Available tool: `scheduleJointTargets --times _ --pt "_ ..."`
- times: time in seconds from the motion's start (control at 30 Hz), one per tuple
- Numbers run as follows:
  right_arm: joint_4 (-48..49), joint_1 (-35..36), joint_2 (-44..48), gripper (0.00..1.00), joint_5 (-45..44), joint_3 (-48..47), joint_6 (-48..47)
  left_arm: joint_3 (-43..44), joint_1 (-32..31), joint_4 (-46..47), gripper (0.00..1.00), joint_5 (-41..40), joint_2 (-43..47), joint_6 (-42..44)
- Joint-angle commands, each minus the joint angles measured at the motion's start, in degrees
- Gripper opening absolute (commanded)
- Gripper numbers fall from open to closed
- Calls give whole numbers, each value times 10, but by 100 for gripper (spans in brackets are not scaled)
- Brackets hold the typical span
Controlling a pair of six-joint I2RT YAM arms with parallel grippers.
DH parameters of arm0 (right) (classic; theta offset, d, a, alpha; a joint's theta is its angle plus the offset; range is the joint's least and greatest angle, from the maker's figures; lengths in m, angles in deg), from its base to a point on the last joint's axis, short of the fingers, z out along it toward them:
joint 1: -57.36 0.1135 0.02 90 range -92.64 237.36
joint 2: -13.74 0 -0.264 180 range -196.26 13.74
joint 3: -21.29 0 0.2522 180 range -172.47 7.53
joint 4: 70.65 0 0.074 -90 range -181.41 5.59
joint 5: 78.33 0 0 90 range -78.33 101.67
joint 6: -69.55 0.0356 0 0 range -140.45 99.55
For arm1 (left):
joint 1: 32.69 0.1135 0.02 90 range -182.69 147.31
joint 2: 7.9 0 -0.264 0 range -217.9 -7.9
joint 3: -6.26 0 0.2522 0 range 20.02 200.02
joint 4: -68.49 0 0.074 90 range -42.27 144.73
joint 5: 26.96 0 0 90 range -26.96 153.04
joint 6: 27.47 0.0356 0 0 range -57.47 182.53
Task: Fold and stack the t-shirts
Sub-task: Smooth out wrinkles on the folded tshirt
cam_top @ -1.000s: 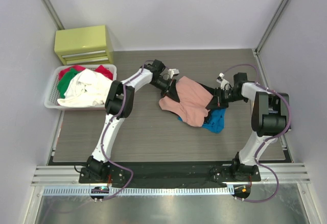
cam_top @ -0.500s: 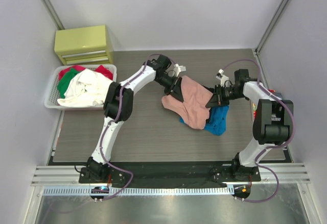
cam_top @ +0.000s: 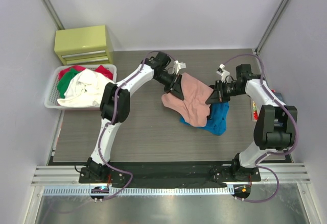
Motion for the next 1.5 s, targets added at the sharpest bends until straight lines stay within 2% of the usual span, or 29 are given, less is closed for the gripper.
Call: scheduleJointTargets --times 0.0,0.23,0.83,1.13,1.47 --pt "-18 5 46 1 35 -33 -5 -5 -23 33 0 38 58 -18" --pt "-28 5 69 1 29 -22 -18 21 -60 13 0 15 54 -5" --pt "-74 -16 113 1 17 3 -50 45 -85 3 0 8 45 1" --pt "-85 -60 130 1 25 31 -78 68 -101 -7 0 -11 23 9" --pt "-168 -126 137 1 44 13 -155 90 -113 -12 0 -10 15 16"
